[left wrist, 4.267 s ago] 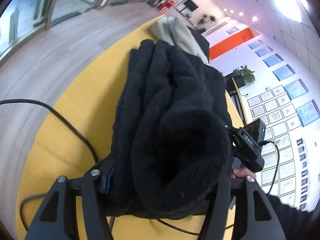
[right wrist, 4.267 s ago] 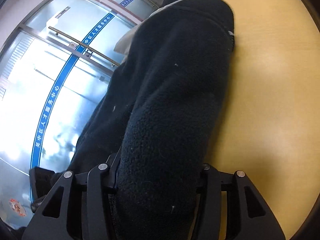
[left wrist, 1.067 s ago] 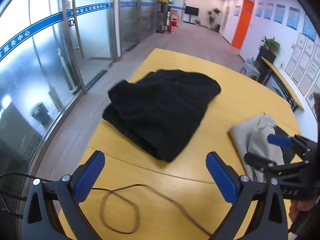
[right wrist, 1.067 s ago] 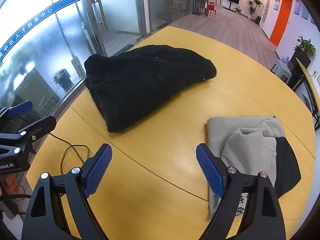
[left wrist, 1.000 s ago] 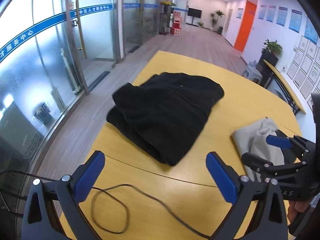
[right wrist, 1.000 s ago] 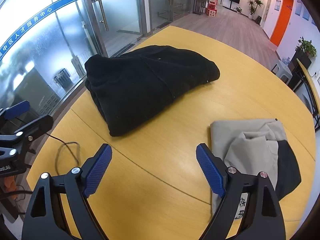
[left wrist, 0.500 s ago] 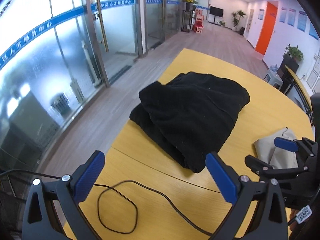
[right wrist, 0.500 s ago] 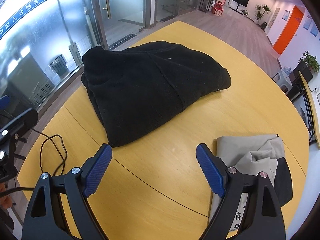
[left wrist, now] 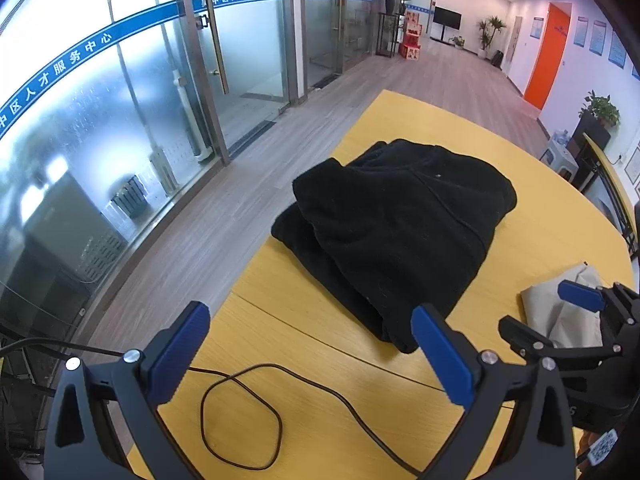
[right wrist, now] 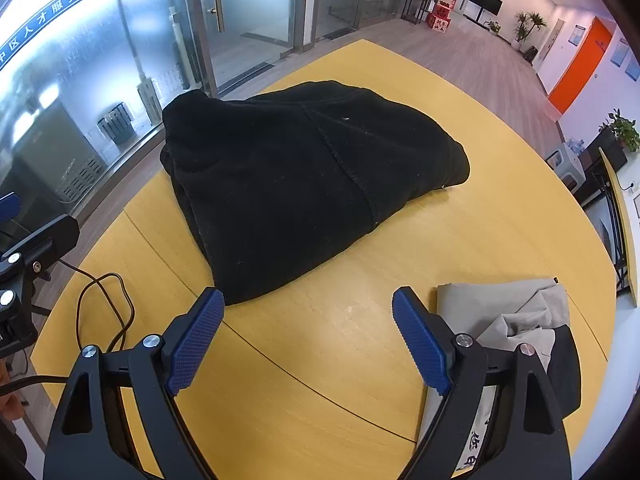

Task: Fold clothes

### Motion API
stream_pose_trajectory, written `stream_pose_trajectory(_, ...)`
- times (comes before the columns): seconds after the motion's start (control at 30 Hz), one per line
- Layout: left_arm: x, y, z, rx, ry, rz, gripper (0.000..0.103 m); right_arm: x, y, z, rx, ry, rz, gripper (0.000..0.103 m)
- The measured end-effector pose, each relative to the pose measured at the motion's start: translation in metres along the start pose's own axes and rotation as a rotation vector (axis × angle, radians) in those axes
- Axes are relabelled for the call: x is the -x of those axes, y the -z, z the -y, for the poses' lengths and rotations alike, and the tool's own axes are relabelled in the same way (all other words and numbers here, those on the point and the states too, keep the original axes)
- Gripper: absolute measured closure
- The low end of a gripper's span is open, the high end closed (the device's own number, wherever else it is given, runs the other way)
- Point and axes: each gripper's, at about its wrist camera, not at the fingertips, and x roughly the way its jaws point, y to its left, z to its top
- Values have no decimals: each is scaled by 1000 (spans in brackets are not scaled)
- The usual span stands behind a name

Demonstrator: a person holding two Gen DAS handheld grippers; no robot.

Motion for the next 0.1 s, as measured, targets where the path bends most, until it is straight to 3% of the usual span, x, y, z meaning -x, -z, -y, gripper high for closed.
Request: stream_pose_trajectory(0.1, -1, -2, 3, -14, 1, 3, 0, -1, -2, -2, 2, 4, -1, 16)
